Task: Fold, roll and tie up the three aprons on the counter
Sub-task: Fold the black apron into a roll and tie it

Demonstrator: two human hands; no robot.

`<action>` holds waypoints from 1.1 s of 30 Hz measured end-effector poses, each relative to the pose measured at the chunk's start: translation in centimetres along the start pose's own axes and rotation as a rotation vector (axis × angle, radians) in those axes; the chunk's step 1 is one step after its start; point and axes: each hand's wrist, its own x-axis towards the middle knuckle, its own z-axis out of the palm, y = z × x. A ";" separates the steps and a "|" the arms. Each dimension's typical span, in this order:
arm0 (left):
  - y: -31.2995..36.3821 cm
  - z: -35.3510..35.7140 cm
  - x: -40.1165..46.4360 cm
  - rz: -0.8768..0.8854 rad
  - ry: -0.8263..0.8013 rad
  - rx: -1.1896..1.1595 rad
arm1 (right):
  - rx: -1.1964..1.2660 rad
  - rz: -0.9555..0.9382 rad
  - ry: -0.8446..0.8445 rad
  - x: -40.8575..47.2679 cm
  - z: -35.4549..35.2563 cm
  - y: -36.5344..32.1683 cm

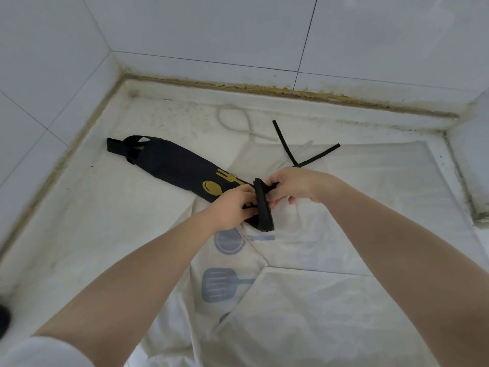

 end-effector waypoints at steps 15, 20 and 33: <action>-2.5 -4.6 -1.7 -0.447 0.096 0.127 | -0.510 0.007 0.368 4.9 3.7 -4.3; -1.8 -4.7 -1.9 -0.558 0.118 0.623 | -0.441 -0.269 0.277 4.3 4.2 -3.3; -4.0 -4.7 -2.5 -0.553 0.324 0.198 | -0.501 -0.365 0.233 6.1 5.1 -2.9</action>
